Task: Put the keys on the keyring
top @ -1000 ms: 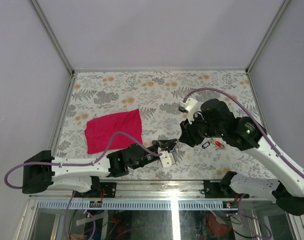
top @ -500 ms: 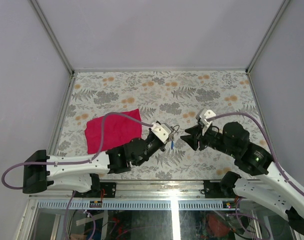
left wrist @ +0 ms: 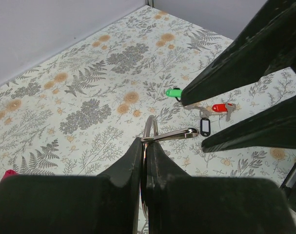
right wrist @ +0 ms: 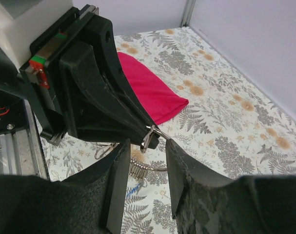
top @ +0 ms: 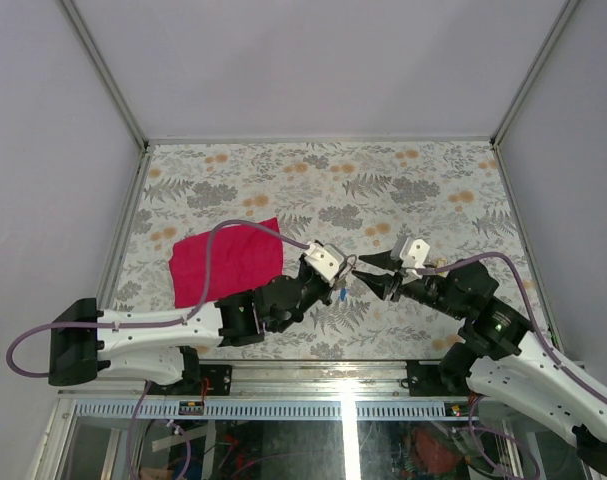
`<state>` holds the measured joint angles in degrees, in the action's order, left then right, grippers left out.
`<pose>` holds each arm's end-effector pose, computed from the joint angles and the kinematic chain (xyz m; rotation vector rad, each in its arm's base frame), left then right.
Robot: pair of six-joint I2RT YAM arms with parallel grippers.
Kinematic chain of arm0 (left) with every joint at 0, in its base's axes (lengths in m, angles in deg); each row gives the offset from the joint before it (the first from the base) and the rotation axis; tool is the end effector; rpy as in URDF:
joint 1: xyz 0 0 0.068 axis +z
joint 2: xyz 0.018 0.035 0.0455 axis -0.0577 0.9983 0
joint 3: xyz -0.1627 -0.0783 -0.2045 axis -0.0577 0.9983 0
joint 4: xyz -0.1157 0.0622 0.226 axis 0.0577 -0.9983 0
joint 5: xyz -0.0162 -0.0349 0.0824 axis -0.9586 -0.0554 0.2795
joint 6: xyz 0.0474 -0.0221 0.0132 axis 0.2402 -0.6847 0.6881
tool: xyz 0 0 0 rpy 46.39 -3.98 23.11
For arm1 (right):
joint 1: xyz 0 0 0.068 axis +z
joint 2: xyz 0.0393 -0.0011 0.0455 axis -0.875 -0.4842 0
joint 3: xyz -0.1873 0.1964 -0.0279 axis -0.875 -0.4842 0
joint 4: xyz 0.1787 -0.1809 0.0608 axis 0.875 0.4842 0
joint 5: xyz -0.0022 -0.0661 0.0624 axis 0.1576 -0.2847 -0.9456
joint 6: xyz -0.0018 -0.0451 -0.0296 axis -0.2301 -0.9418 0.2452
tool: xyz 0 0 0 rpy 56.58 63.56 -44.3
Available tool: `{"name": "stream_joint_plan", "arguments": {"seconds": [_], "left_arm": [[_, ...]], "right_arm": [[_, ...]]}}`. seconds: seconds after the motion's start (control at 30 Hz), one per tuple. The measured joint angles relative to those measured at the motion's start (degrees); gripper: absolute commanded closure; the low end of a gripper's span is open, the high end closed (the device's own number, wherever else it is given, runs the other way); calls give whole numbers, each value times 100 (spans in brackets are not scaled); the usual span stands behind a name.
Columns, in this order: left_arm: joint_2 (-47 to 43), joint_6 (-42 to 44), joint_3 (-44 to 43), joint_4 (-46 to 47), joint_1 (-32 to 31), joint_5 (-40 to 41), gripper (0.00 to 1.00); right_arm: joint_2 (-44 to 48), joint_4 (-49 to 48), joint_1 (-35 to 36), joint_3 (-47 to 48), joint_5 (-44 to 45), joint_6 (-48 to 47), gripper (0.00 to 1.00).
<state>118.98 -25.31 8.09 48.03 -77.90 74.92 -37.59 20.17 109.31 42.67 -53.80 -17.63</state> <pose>0.0903 -0.2593 0.3021 0.6986 1.5218 -0.5071 0.0887 0.1111 0.3412 -0.8851 1.2711 0.7297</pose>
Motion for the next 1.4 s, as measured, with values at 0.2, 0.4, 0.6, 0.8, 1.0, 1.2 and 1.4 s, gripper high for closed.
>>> {"name": "stream_joint_plan", "arguments": {"seconds": [0.2, 0.4, 0.6, 0.8, 1.0, 1.2, 1.4], "left_arm": [[46, -7, -50, -42, 0, 4, 100], [46, -7, -63, -59, 0, 17, 100], [46, -4, -63, -127, -2, 42, 100], [-83, 116, -35, -63, -2, -33, 66], [-413, 459, 332, 273, -2, -299, 49], [-616, 1012, 688, 748, 0, -599, 48], [-811, 1631, 833, 1161, -2, -717, 49]], "right_arm": [[-306, -96, 0, 55, -192, 2, 67], [-398, -173, 0, 61, -203, 28, 88], [-479, -151, -28, 144, -127, 90, 100], [-774, 494, -28, 780, 9, 463, 100], [-1440, 1635, -26, 2269, 179, 1143, 100], [-2114, 2699, -26, 3353, 286, 1661, 100], [-2500, 3672, -26, 3849, 428, 2022, 100]]}}
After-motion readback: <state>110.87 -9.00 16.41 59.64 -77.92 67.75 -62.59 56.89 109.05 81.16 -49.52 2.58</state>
